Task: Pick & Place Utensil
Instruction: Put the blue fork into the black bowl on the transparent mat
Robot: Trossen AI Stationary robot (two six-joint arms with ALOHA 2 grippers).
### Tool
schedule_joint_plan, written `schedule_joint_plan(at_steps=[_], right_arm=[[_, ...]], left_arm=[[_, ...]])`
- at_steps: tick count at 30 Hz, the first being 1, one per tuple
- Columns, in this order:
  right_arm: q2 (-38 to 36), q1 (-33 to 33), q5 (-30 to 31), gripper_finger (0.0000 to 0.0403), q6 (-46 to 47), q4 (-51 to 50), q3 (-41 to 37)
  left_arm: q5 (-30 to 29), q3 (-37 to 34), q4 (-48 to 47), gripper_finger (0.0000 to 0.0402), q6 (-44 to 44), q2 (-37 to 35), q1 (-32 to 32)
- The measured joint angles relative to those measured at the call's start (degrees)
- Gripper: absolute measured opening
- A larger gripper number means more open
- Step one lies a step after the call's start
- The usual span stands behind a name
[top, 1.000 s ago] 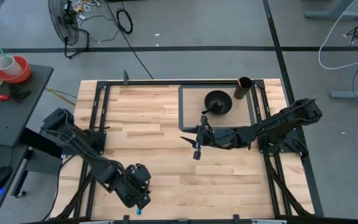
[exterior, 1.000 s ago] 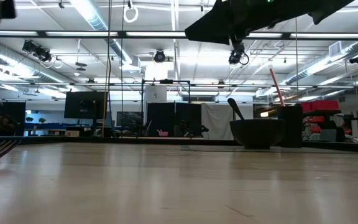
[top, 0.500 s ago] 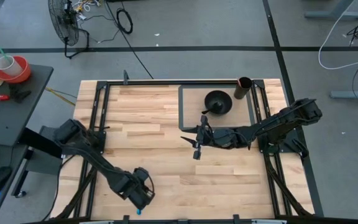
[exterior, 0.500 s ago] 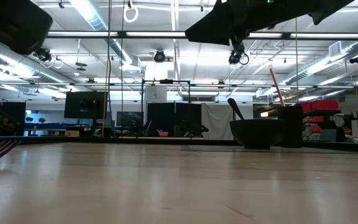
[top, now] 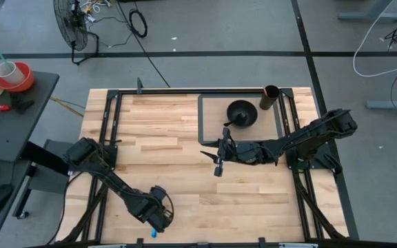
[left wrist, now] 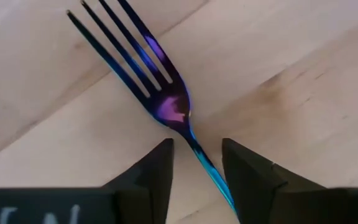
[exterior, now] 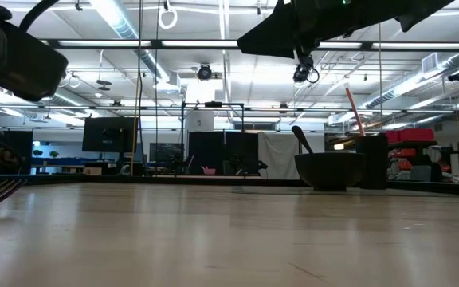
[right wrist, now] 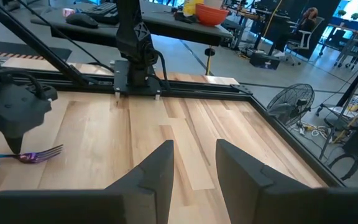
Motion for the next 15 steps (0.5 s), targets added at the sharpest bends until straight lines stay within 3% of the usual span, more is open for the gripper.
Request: schedule_joint_plan(at_steps=[6,10,15], right_arm=[[-0.1,0.7,0.0,0.0123,-0.6,-0.7,0.0],[-2.3,2.9,0.0,0.0123,-6.1,-2.2,0.0],[-7.7,5.8,1.5,0.0123,-10.1,-4.2,0.0]], left_arm=[[-0.3,0.0,-1.3,0.0067,0.0,0.1,0.0],[-1.2,0.0,-2.5,0.0015,1.1,0.1,0.0],[-2.5,0.0,-3.6,0.0027,6.4,0.1,1.2]])
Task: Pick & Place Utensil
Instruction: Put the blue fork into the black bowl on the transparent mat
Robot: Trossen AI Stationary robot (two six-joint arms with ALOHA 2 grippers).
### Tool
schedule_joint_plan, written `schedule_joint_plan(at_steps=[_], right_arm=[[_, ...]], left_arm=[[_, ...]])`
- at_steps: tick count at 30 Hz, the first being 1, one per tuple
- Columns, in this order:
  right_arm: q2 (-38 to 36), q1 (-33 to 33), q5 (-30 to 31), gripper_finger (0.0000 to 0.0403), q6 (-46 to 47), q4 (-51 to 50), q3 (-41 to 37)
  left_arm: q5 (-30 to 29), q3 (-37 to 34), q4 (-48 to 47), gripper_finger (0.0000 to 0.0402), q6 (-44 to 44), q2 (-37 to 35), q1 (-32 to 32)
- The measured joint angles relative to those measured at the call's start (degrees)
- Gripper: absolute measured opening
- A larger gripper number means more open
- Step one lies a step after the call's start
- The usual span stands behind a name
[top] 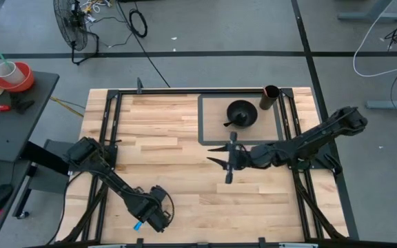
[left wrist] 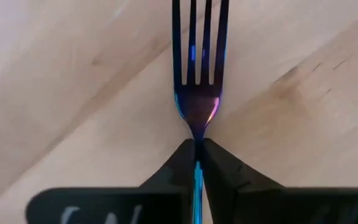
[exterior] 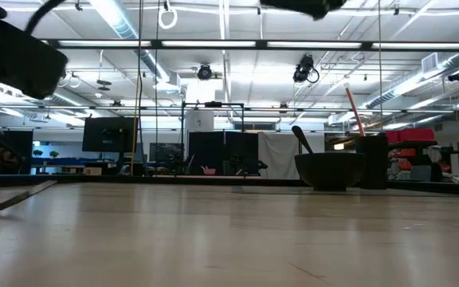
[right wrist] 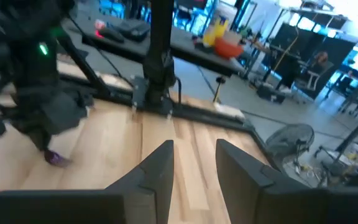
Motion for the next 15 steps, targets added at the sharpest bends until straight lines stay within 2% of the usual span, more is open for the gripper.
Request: schedule_joint_plan(at_steps=[2,4,8,15], right_arm=[[-1.7,0.8,-0.2,0.0123,-0.3,-0.2,0.0],[-2.8,1.5,-0.4,0.0123,-0.5,-0.8,0.0],[-3.8,2.4,-0.5,0.0123,-0.8,-4.4,0.0],[-3.8,2.8,-0.1,0.0123,7.0,-17.7,0.0]], left_arm=[[-1.5,0.0,-0.2,0.0037,5.0,0.1,1.2],[-5.5,-0.1,-0.4,0.0039,10.9,0.2,3.3],[-10.6,-0.2,2.1,0.0026,23.8,0.3,8.2],[-11.2,-0.1,16.1,0.001,50.1,0.3,17.0]])
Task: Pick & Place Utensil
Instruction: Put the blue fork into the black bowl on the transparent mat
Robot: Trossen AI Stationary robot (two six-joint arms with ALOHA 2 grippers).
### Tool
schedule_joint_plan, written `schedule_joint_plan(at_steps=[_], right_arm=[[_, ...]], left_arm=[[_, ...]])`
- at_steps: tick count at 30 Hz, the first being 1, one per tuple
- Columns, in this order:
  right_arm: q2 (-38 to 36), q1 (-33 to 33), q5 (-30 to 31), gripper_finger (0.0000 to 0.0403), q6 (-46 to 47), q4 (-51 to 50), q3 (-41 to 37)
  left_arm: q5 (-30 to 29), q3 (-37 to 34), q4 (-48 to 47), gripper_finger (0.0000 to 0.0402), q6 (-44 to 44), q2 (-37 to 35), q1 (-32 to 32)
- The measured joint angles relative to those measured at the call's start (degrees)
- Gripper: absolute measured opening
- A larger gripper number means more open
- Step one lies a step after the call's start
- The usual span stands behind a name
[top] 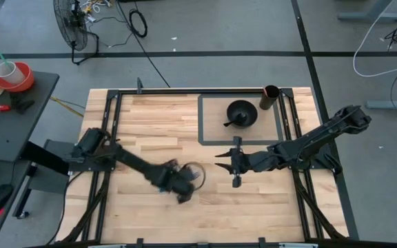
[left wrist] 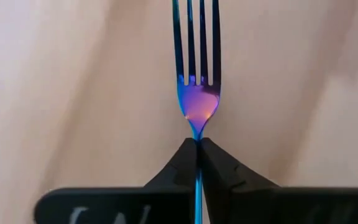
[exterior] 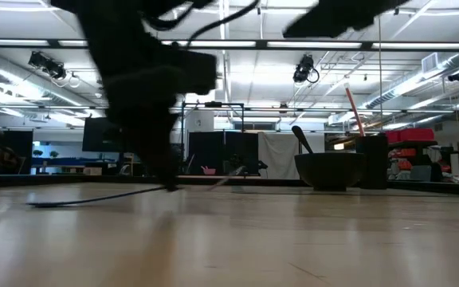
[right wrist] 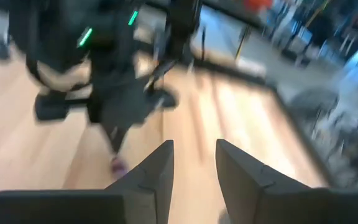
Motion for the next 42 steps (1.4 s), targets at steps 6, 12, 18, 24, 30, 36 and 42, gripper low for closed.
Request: schedule_joint_plan(at_steps=[6,12,18,24,30,36,42], right_arm=[[0.0,0.0,-6.5,0.0123,11.1,-15.8,0.0],[0.1,1.0,-6.0,0.0125,19.7,-22.5,-0.9],[0.1,0.1,-1.6,0.0166,33.1,-11.8,-8.1],[0.1,0.1,5.6,0.0218,35.8,19.6,-19.2],[1.5,-1.6,8.7,0.0228,36.1,36.8,-22.8],[4.7,-2.8,8.9,0.0229,32.9,39.6,-19.2],[7.9,-3.0,15.6,0.0228,28.6,39.6,-16.7]], left_arm=[[-3.2,0.0,7.3,0.0019,11.1,0.0,5.2],[-13.3,0.0,11.8,0.0013,14.1,-0.1,7.2],[-23.5,0.1,12.6,0.0016,14.1,-0.7,6.2],[-29.4,0.1,14.8,0.0014,16.1,-0.7,4.6],[-37.8,0.1,25.7,0.0015,24.8,-0.7,3.6],[-37.9,0.1,32.0,0.0016,29.6,-0.7,6.1],[-37.7,0.1,33.6,0.0016,29.8,-0.7,7.2]])
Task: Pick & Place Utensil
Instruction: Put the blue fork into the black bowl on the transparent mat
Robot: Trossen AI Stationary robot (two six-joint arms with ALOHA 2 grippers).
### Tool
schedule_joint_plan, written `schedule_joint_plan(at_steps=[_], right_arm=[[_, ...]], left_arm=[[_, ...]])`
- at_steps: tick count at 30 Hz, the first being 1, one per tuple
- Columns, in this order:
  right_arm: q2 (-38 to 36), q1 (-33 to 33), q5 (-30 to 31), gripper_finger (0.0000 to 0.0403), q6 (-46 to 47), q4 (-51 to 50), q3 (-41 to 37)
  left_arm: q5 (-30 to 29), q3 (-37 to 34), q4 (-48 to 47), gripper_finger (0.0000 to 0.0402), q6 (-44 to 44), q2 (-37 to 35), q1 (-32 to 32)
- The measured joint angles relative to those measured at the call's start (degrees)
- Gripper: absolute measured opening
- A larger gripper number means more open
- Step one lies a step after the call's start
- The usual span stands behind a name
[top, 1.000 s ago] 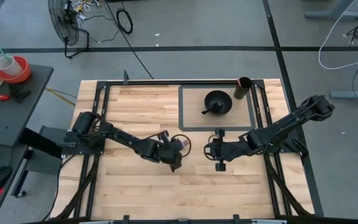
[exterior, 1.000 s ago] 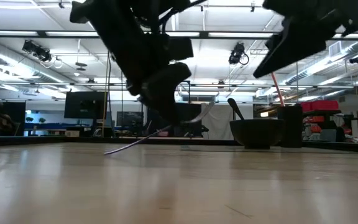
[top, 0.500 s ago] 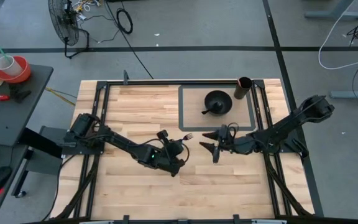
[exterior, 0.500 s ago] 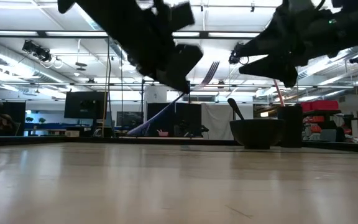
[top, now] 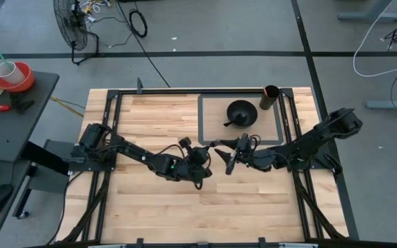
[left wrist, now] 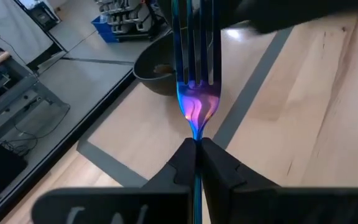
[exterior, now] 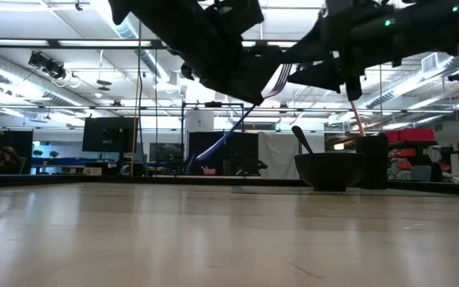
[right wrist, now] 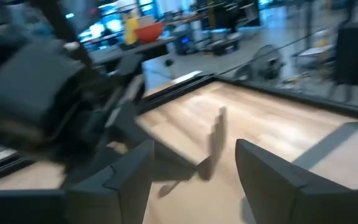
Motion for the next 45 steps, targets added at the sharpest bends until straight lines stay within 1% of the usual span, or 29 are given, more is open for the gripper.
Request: schedule_joint_plan(at_steps=[3,6,12,17,23,25,28,31,34,37,39,41,42,44,45], right_arm=[[1.3,-0.7,2.9,0.022,0.0,-0.2,0.5],[1.8,-1.5,3.1,0.0207,1.4,0.0,0.9],[1.7,-1.9,3.3,0.0163,1.7,1.8,0.9],[1.7,-1.9,3.4,0.0104,3.0,1.7,0.9],[1.7,-1.9,2.7,0.0018,2.6,2.8,0.9],[1.7,-1.9,2.3,0.0009,1.4,2.9,0.9],[1.7,-1.9,1.4,0.0012,1.0,3.0,0.9],[0.7,-1.9,-1.6,0.0006,-1.4,2.0,0.9],[-2.8,-2.1,-5.1,0.0005,-2.3,-3.3,0.8],[-8.3,-2.9,-10.4,0.0004,-4.5,-10.6,1.1],[-11.8,-3.1,-14.7,0.0004,-7.3,-19.3,2.4],[-13.8,-3.0,-19.2,0.0003,-10.8,-28.3,5.7],[-14.3,-3.0,-20.6,0.0003,-12.4,-33.3,7.7],[-14.0,-2.8,-24.2,0.0003,-15.4,-42.5,12.3],[-13.3,-2.8,-25.0,0.0002,-17.0,-46.8,14.5]], left_arm=[[0.0,0.0,3.6,0.0016,2.2,0.0,0.0],[0.1,0.0,7.8,0.0016,4.9,0.0,-0.1],[-0.7,0.0,9.6,0.0016,5.6,0.0,-0.1],[-0.2,0.0,10.7,0.0016,5.7,0.0,-0.1],[0.5,0.0,12.6,0.0016,5.8,0.0,0.0],[0.7,0.0,12.6,0.0016,5.5,0.0,0.0],[-0.3,0.0,12.6,0.0019,6.2,0.0,-0.5],[-0.3,0.0,11.4,0.0039,7.4,-0.5,-1.7],[-0.3,0.1,7.3,0.0076,6.8,-3.1,-3.2],[0.6,0.0,1.0,0.0122,5.4,-5.6,-4.6],[2.4,-0.1,-2.6,0.0152,3.9,-7.2,-5.3],[5.7,0.0,-4.9,0.0177,1.8,-8.7,-5.3],[8.3,0.0,-4.4,0.0187,0.7,-8.9,-4.8],[14.8,0.0,-3.5,0.0202,-0.4,-8.9,-3.6],[18.2,-0.1,-2.8,0.0207,-0.6,-8.8,-2.9]])
